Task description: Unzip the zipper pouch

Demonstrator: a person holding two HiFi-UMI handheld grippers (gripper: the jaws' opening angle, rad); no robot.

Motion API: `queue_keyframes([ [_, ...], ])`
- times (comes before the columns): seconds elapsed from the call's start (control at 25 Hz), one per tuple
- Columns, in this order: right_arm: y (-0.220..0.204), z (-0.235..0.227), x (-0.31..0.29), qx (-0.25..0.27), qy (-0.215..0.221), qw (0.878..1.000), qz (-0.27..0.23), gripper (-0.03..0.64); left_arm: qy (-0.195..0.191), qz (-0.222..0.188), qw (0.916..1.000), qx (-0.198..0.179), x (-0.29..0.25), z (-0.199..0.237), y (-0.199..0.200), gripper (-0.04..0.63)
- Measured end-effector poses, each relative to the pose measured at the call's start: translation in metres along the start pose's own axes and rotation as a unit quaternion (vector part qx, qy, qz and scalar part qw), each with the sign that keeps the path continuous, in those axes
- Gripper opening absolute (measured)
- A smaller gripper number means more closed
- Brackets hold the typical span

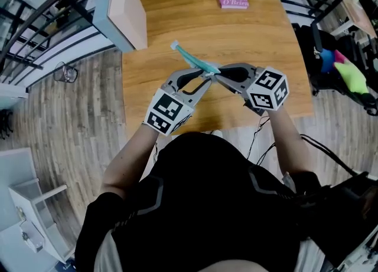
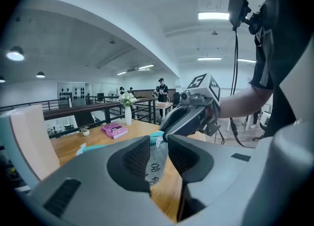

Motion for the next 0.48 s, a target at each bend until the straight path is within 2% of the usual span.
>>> queue_keyframes([
  [0.24,0.017,0.012,0.004,0.002,0.007,1.000,-0.025,0.058,-0.011,-0.005,0.9999,-0.008,0.004,-0.007,0.016,0.125],
  [0.48,0.022,0.018,0.008,0.014,0.008,1.000,-0.020,0.058,-0.011,-0.012,0.9997,0.018,0.009,-0.001,0.018,0.046],
])
Point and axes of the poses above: the fingertips, and each gripper's own axes: x backward along the fingers, z to its left, y out of its top, the point moved 10 cm from there along x, backward along the fingers, and after that the axes turned 3 degrees about y, right-handed, at the moved point
